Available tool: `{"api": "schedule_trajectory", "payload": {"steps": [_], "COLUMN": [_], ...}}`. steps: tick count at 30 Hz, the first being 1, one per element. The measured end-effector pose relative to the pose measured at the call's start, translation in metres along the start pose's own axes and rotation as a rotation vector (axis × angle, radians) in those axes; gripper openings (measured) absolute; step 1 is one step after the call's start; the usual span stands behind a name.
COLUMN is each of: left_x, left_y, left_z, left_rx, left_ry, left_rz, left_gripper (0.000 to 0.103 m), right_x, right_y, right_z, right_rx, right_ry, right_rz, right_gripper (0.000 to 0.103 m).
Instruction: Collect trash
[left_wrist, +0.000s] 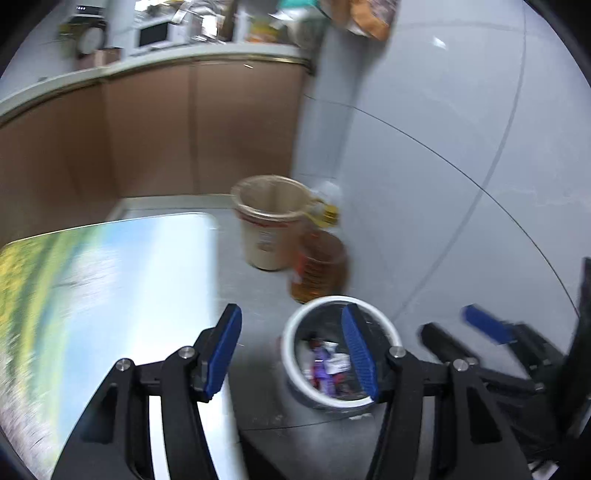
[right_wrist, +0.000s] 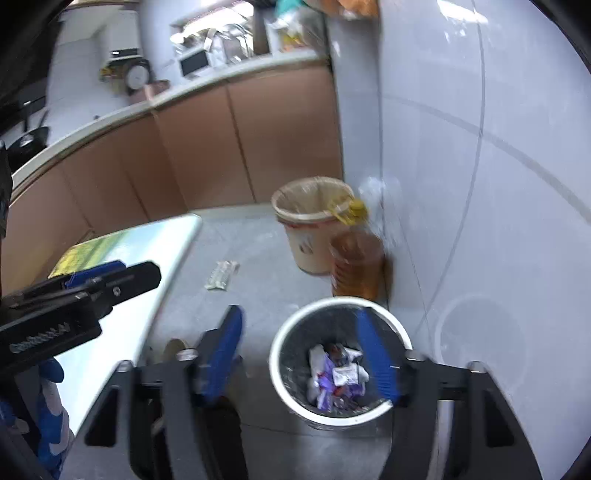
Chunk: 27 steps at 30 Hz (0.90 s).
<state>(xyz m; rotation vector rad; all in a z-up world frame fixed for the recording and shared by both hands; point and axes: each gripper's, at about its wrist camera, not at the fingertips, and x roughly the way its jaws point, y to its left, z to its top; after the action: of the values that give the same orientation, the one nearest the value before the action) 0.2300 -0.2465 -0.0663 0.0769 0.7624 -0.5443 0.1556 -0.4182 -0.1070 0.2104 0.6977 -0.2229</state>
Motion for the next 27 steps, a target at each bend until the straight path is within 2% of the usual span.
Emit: {"api": "schedule_trajectory", "payload": {"steps": [3, 8, 14, 18, 23, 27], "left_x": [-0.028, -0.069, -0.123, -0.152, -0.186, -0.203], "left_y": [0.028, 0.066, 0.095, 0.103, 0.106, 0.108], "left_z": [-0.015, -0.042, -0.068, -0.08, -0.091, -0.099], "left_rx": [-0.042, -0.08, -0.109, -0.107, -0.086, -0.097], "left_ry": [-0.023, -0.048, -0.114, -0.161, -0.218, -0.248], "left_rz": [0.07, 0.168, 0.276, 0.338, 0.408, 0.432], "left_gripper": [0.061, 0.065, 0.066, 0.066, 0.069, 0.074], "right_x": [-0.028, -0.07, -0.101, -0.11, -0.124, -0.138], "right_y": [0.032, 0.081, 0.121, 0.136, 0.151, 0.162], "right_z": [-0.002, -0.011, -0.026, -0.035, -0.042, -0.048], "right_rx": [-0.055, -0.152, -0.236, -0.267, -0.301, -0.328], "right_ry": [-0.057, -0.122, -0.154, -0.164, -0.179, -0.2], "right_rz": [0.019, 0.037, 0.068, 0.079, 0.089, 0.095], "right_gripper": [0.075, 0.087, 0.093, 0.099, 0.102, 0.102]}}
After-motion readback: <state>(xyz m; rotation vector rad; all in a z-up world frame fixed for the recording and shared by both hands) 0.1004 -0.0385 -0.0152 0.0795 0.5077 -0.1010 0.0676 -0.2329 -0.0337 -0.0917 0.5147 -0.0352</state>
